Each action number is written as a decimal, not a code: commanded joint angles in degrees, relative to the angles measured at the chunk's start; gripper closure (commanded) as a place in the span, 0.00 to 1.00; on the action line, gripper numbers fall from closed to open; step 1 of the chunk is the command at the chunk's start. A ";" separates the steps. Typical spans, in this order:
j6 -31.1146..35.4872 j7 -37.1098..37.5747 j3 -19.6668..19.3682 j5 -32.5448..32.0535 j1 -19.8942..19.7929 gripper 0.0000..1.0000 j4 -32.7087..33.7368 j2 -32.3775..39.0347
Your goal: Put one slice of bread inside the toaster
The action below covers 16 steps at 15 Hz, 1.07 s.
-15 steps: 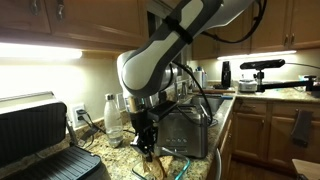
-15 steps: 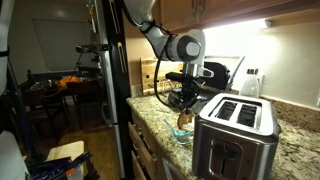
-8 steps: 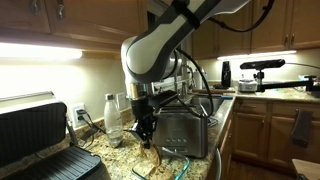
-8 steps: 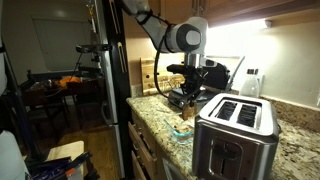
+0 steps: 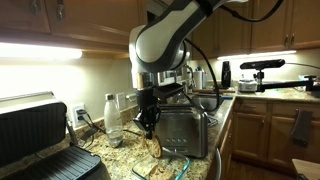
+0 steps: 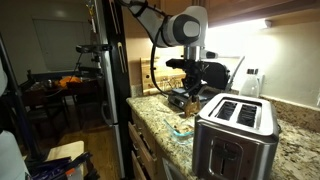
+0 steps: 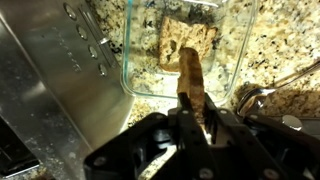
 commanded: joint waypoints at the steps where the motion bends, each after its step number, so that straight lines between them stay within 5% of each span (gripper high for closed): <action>1: 3.05 1.43 -0.09 -0.62 -0.68 0.92 -6.03 -5.78; 16: 2.86 -1.08 -1.06 -1.62 -4.17 0.92 -14.55 -19.69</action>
